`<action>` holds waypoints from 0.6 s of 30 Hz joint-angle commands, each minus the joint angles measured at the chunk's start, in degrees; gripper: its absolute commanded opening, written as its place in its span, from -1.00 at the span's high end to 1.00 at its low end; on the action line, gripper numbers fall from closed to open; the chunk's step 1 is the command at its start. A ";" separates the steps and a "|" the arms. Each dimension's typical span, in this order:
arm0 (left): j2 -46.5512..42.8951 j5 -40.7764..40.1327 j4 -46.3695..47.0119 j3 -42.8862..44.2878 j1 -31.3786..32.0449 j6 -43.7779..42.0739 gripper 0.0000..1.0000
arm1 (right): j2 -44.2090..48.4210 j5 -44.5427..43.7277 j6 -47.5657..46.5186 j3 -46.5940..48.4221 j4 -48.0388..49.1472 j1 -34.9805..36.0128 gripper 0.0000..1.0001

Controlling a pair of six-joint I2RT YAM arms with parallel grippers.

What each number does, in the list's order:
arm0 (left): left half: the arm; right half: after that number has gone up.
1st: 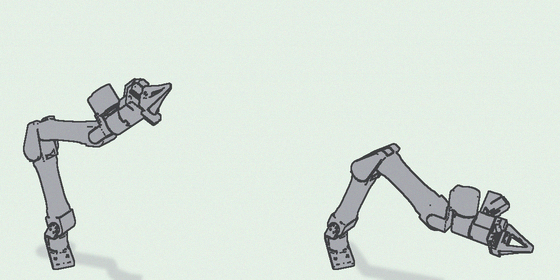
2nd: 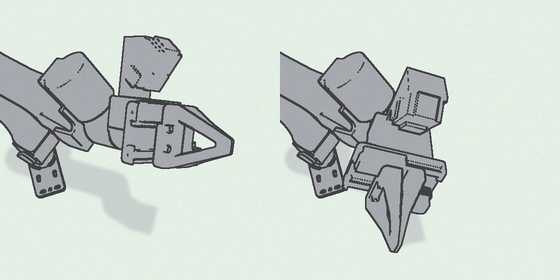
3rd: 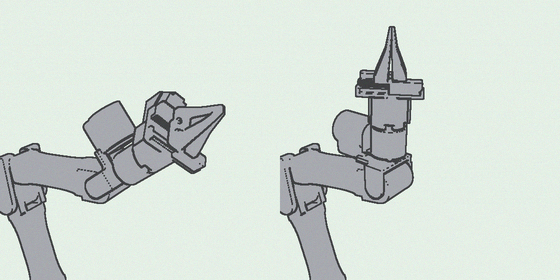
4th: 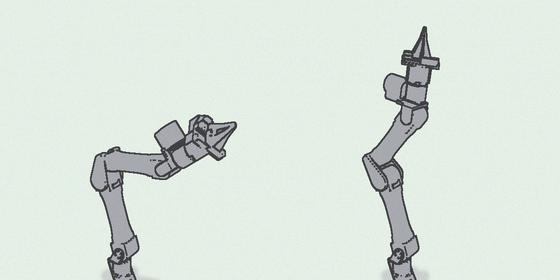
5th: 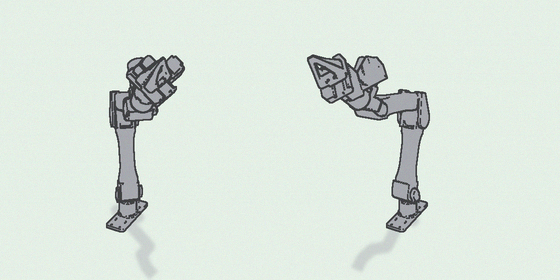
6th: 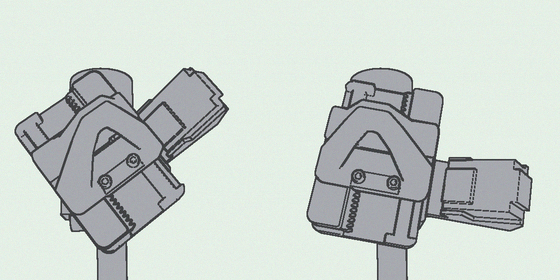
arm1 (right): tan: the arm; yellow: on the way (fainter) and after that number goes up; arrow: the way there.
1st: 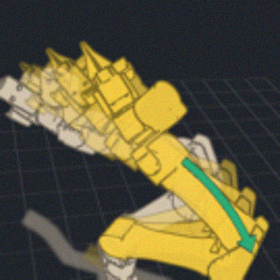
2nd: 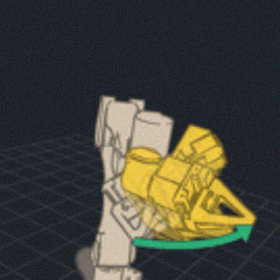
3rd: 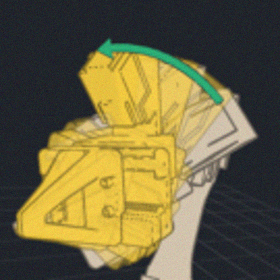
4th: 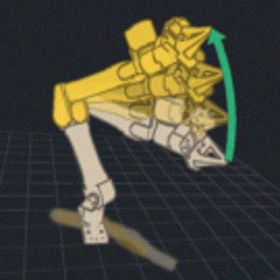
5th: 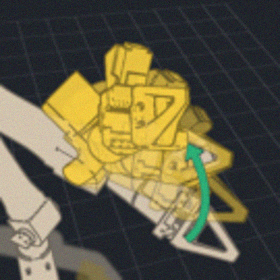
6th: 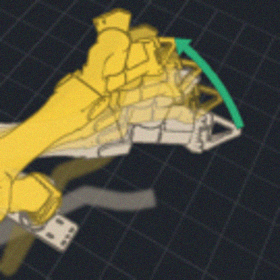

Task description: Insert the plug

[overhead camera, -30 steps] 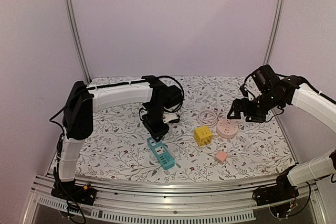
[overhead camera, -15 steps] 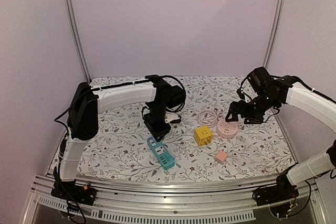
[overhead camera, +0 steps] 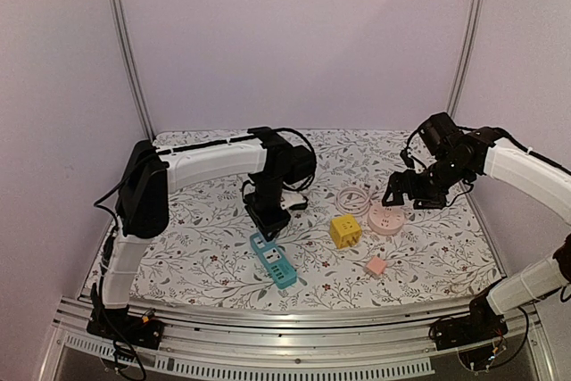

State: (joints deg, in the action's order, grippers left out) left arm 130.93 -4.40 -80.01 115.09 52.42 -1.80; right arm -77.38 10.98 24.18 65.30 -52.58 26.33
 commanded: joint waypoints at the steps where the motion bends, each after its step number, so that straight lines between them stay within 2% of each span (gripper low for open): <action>1: 1.49 -1.26 2.53 -2.39 -0.52 1.26 0.39 | 0.19 -1.05 -0.58 1.26 0.19 0.04 -0.92; 8: -0.89 -1.16 2.53 -1.88 -0.98 1.50 0.29 | 1.04 -0.96 0.50 1.10 0.26 -0.03 -0.92; 15: -2.27 -0.19 2.51 0.11 -1.18 1.54 -0.34 | 2.27 -1.14 1.08 0.72 0.19 0.04 -0.93; 18: -3.04 -0.12 2.57 0.70 -1.23 1.54 -0.51 | 2.56 -1.14 1.13 0.80 0.19 0.04 -0.94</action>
State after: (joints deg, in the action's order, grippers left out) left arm 130.21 -4.78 -78.39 114.43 51.72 -0.64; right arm -76.40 10.79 24.77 65.30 -52.56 26.33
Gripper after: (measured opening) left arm 0.694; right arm 0.967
